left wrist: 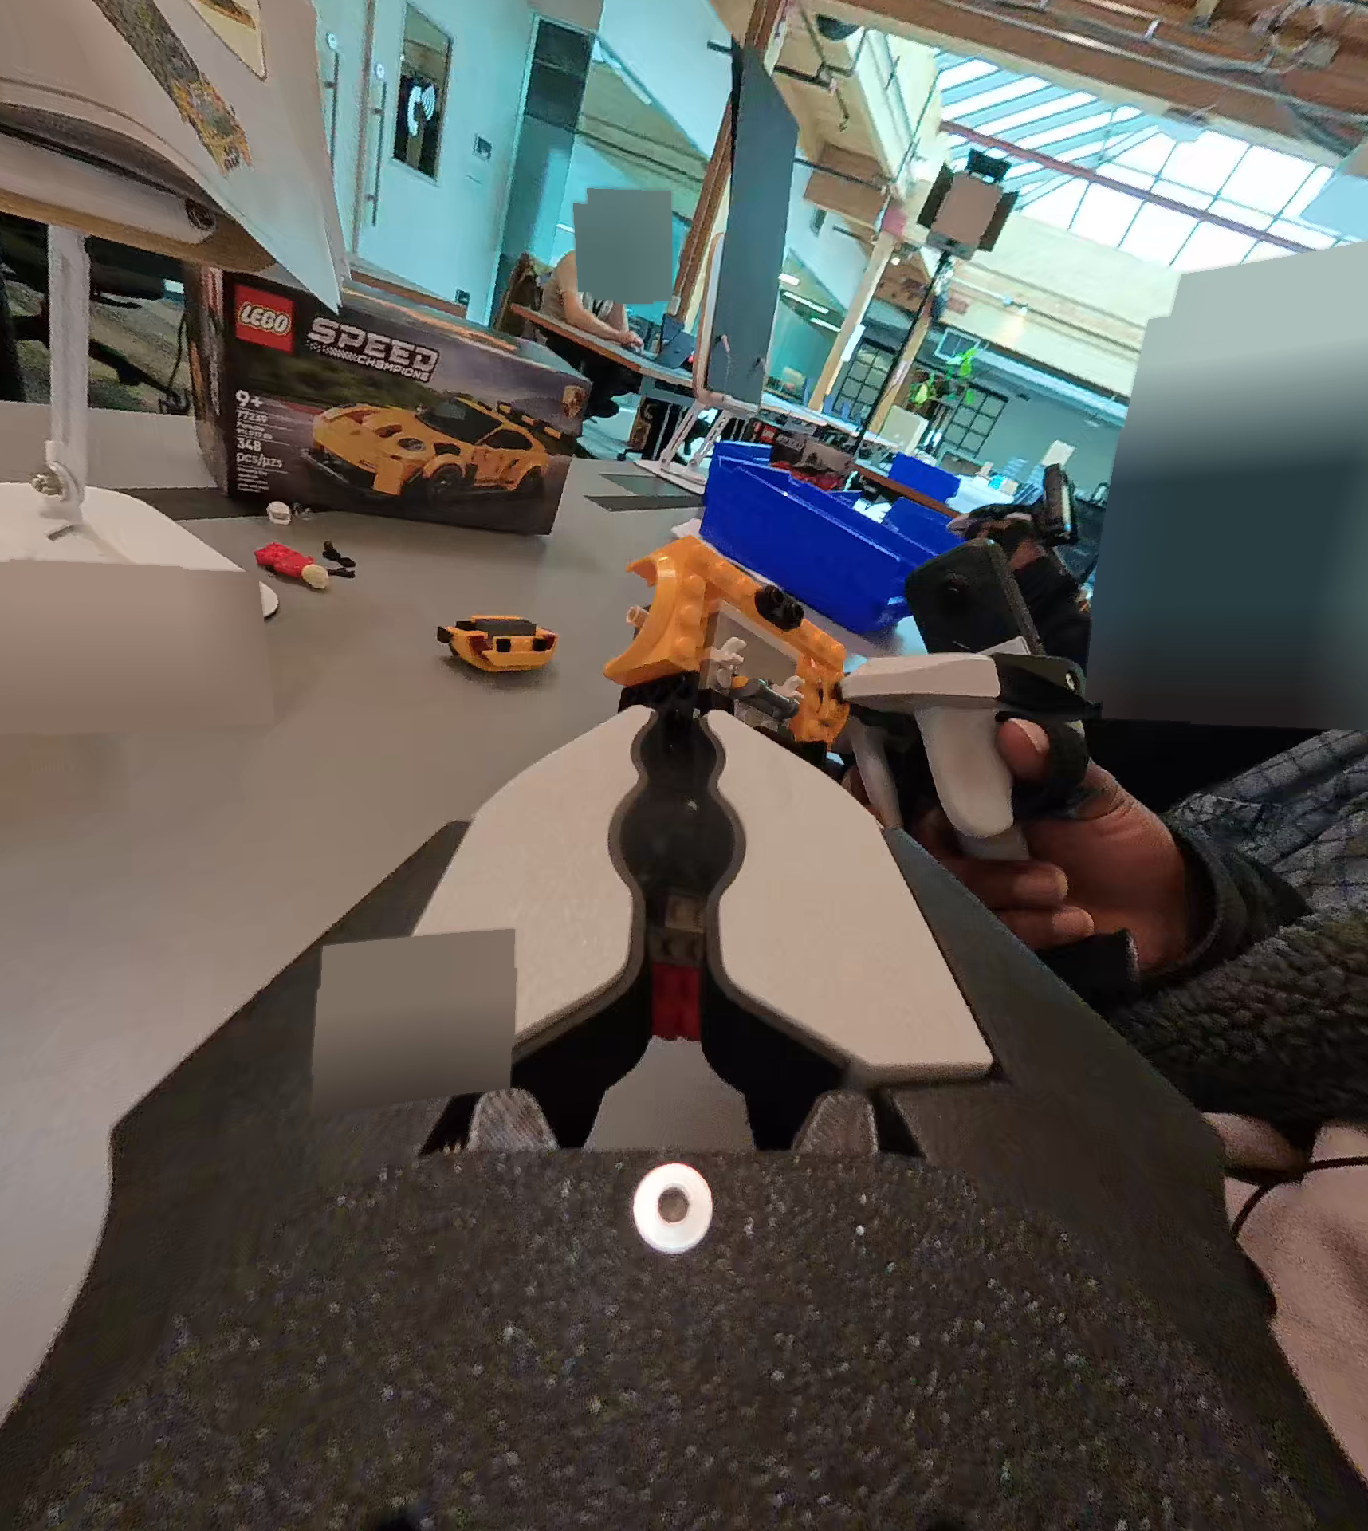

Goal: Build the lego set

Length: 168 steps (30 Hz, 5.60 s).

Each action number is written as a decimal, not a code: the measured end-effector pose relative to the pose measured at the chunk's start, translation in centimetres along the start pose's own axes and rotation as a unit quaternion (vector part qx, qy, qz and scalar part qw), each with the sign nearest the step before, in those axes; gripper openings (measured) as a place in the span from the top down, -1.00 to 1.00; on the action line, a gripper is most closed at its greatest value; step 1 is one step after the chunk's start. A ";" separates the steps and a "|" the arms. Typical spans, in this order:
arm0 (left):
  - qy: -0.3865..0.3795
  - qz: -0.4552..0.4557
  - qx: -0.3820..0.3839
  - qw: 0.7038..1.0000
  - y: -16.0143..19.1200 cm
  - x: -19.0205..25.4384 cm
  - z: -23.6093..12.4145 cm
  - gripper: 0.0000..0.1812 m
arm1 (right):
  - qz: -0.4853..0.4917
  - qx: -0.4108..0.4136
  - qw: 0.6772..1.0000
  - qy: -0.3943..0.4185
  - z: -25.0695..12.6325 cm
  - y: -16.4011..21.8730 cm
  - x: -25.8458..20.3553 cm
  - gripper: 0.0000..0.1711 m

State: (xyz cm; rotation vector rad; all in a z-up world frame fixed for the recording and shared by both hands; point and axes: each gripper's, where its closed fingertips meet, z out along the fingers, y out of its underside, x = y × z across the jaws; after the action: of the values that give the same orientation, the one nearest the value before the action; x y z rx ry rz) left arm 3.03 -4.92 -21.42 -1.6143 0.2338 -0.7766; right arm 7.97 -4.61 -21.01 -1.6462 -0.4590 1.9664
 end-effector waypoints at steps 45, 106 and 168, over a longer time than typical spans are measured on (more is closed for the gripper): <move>0.185 0.027 -0.257 0.948 6.9 2.6 -3.2 0.93 | -0.201 -0.175 0.964 0.016 -1.1 4.6 0.2 0.96; 0.167 0.178 -0.145 0.959 5.3 3.6 -1.2 0.65 | -0.538 -0.159 0.820 0.109 -0.6 5.1 0.5 0.88; 0.260 0.178 -0.107 0.943 5.0 6.5 -3.1 0.65 | -0.417 -0.199 0.886 -0.024 -0.8 6.7 -2.5 0.71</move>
State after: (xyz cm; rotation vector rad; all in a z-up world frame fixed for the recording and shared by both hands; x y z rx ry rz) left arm 7.43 -12.13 -23.78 -1.4781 0.9909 -0.9019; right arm 7.84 -11.48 -23.03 -1.2683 -1.3968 1.2953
